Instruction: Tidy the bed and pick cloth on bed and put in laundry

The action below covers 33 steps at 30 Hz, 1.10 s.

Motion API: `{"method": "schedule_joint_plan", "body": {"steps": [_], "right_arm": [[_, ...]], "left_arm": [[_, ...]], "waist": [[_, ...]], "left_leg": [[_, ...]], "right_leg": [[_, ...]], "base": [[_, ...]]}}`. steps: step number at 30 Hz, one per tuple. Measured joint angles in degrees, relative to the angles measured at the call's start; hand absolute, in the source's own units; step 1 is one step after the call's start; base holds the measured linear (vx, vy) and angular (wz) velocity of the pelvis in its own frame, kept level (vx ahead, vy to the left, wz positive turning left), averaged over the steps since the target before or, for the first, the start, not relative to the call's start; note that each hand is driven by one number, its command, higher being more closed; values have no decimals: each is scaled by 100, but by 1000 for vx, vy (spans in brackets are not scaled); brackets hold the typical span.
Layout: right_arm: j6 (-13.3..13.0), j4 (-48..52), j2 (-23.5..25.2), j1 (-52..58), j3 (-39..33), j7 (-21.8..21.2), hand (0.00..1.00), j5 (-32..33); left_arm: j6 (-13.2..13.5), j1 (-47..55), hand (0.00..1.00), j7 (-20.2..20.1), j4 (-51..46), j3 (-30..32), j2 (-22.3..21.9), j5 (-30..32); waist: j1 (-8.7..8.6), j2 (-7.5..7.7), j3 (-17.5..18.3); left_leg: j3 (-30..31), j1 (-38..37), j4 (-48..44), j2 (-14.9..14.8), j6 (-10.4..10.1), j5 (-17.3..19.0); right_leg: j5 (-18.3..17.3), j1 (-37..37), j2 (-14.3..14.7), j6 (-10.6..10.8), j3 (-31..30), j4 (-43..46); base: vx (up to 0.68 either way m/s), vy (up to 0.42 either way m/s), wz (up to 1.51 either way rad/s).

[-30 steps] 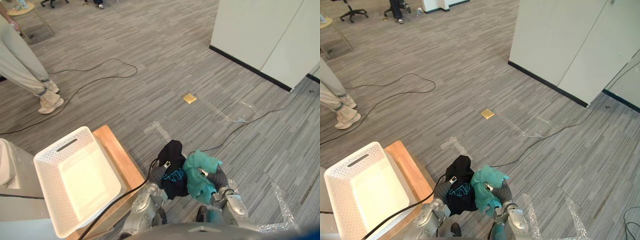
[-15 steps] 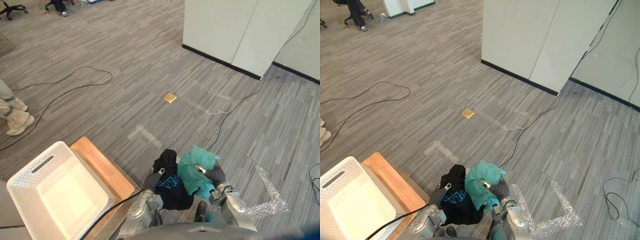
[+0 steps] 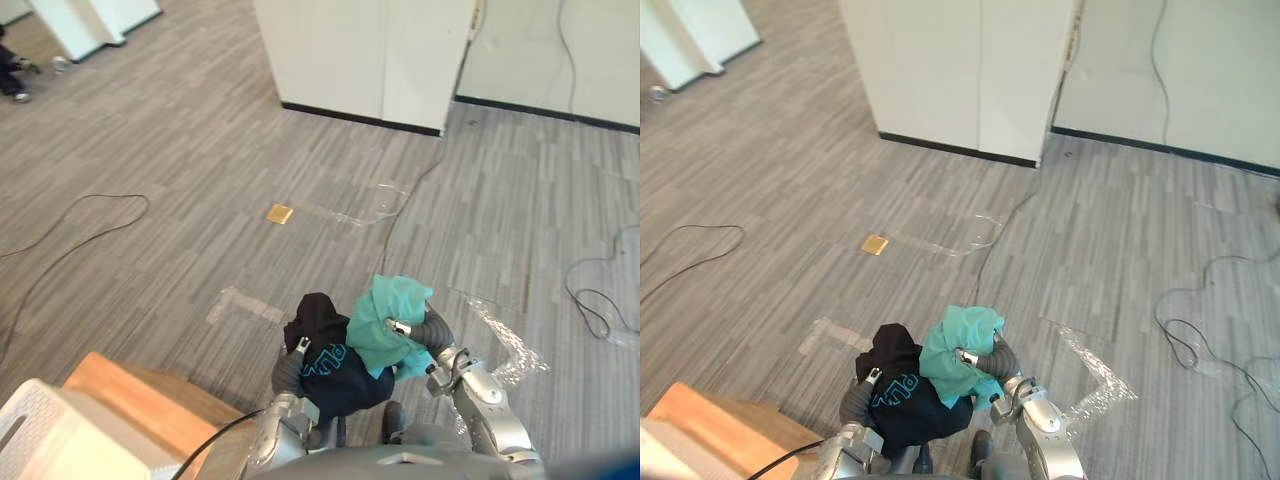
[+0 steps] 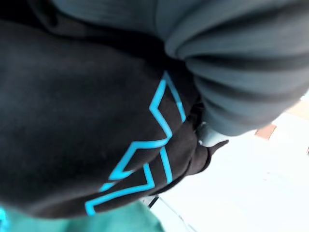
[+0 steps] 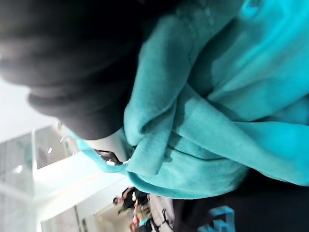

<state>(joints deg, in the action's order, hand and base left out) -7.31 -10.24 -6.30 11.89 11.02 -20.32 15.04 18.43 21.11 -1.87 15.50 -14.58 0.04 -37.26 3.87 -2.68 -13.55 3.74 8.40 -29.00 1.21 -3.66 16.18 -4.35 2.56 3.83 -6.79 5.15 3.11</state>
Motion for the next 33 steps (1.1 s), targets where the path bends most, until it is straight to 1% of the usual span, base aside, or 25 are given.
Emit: {"method": "schedule_joint_plan", "body": {"steps": [2,3,4,6,7,8,9,10,11,12,13,14,16,18,19,20,21,22,23,25,28,29,30,31,33], "right_arm": [[-3,-25,4,86,3,-122,100,-6],[-58,-31,-13,167,1,-155,100,-14],[-87,-62,-9,192,5,-156,100,-29],[-132,-118,76,230,81,-155,100,-103],[-142,-126,96,229,101,-154,100,-114],[-216,-207,113,230,131,-145,100,-119],[-244,-265,126,228,139,-136,100,-119],[-261,-364,166,224,156,-124,100,-131],[-315,-452,175,240,193,-111,100,-193],[-336,-481,177,251,213,-106,100,-227],[-402,-496,182,386,240,-93,100,-277],[-496,-490,183,433,242,-65,100,-286],[-567,-489,184,489,238,24,100,-288],[-565,-489,195,478,227,87,100,-290],[-564,-477,216,487,198,90,100,-290],[-561,-473,288,509,182,102,100,-289],[-558,-420,409,602,184,125,100,-288],[-546,-440,413,586,178,128,100,-281],[-474,-438,349,565,108,123,100,-279],[-428,-394,299,527,-14,104,100,-230],[-371,-438,290,383,-71,-10,100,-225],[-361,-473,289,370,-84,-84,100,-226],[-341,-484,290,392,-77,-181,100,-226],[-340,-500,289,388,-60,-215,100,-226],[-323,-545,285,453,3,-248,100,-225]], "left_arm": [[35,9,100,61,0,9,39,-49],[48,21,100,46,0,19,31,-61],[50,37,100,18,5,36,33,-111],[51,22,100,-36,-12,177,28,-368],[51,-13,100,-38,-21,173,31,-431],[49,-80,100,-36,-24,183,41,-480],[47,-104,100,-33,-24,183,40,-484],[48,-112,100,-30,-29,171,40,-479],[53,-91,100,-19,-30,125,51,-480],[55,-95,100,-17,-34,95,65,-480],[94,-116,100,-15,-50,24,93,-479],[105,-171,100,-14,-53,-46,103,-462],[102,-330,100,-13,-52,-138,92,-404],[98,-463,100,-13,-35,-140,71,-383],[99,-552,100,-23,54,-132,79,-382],[99,-577,100,-31,129,-119,108,-381],[97,-535,100,-47,162,-119,201,-375],[88,-555,100,-68,303,-106,174,-377],[72,-491,100,-76,392,-81,107,-370],[74,-445,100,-84,385,-80,61,-375],[84,-424,100,-179,391,59,78,-418],[86,-387,100,-220,390,122,77,-435],[88,-352,100,-272,377,192,67,-438],[92,-335,100,-283,370,214,58,-438],[92,-261,100,-306,288,231,50,-446]], "waist": [[23,50,-31],[12,5,-8],[21,-8,-1],[-2,103,78],[0,128,98],[1,166,100],[8,174,96],[22,202,79],[-5,214,57],[-24,211,48],[-121,230,60],[-149,237,62],[-157,214,67],[-159,55,5],[-190,50,3],[-213,82,16],[-263,267,25],[-282,126,-14],[-287,3,10],[-282,-95,78],[-239,-47,92],[-161,-40,98],[-91,-11,127],[-85,18,148],[-86,114,210]], "left_leg": [[147,70,259,39,12,-149],[223,13,680,39,32,-510],[184,-23,695,8,210,-646],[116,-145,883,167,476,-489],[112,-140,883,209,553,-445],[98,-151,886,288,659,-402],[85,-178,889,303,677,-406],[84,-357,997,338,679,-417],[194,-667,1186,359,699,-428],[311,-817,1259,376,700,-428],[532,-1012,1361,382,707,-424],[763,-1130,1428,374,704,-424],[1096,-1154,1443,295,625,-378],[1356,-1156,1441,99,500,-304],[1494,-1171,1389,12,402,-247],[1581,-1170,1273,31,280,-166],[1588,-1236,1122,147,151,20],[1617,-1297,1028,51,126,153],[1573,-1322,965,-179,54,189],[1392,-1373,1152,-347,23,62],[1249,-1388,1423,-449,17,-148],[1244,-1388,1397,-458,2,-165],[1231,-1289,1268,-437,-1,-212],[1209,-1184,1174,-396,-20,-269],[871,-883,963,-303,28,-453]], "right_leg": [[-52,152,4,38,-108,-35],[-165,189,43,142,-169,20],[-267,195,45,165,-222,92],[-665,75,-134,373,-272,477],[-771,-14,-189,445,-247,658],[-923,-222,-310,589,-166,1209],[-985,-355,-363,682,-116,1544],[-1033,-591,-454,778,-80,2255],[-953,-721,-545,942,70,2948],[-1002,-777,-615,994,213,3183],[-1173,-785,-706,903,427,3338],[-1307,-831,-785,855,596,3231],[-1362,-1000,-833,841,662,2765],[-1256,-1242,-763,934,577,2218],[-956,-1328,-736,1023,298,1757],[-580,-1273,-791,1058,23,1305],[272,-1134,-1026,1130,-162,934],[150,-1046,-931,1035,0,1072],[134,-887,-813,945,160,1084],[75,-763,-733,849,371,1047],[72,-623,-703,839,541,822],[83,-490,-707,822,631,663],[78,-357,-753,817,757,496],[77,-302,-810,818,874,421],[92,-102,-989,834,1344,195]], "base": [[171,70,-52],[140,95,-39],[163,116,-29],[191,119,-4],[240,121,15],[205,99,11],[311,137,15],[262,99,22],[274,83,36],[264,18,70],[386,-36,97],[378,-61,101],[307,-124,89],[253,-168,73],[202,-179,65],[332,-345,88],[278,-305,70],[274,-290,67],[229,-239,51],[197,-237,53],[58,-109,49],[6,-35,48],[-9,-26,60],[-36,-17,102],[-38,-10,134]]}}
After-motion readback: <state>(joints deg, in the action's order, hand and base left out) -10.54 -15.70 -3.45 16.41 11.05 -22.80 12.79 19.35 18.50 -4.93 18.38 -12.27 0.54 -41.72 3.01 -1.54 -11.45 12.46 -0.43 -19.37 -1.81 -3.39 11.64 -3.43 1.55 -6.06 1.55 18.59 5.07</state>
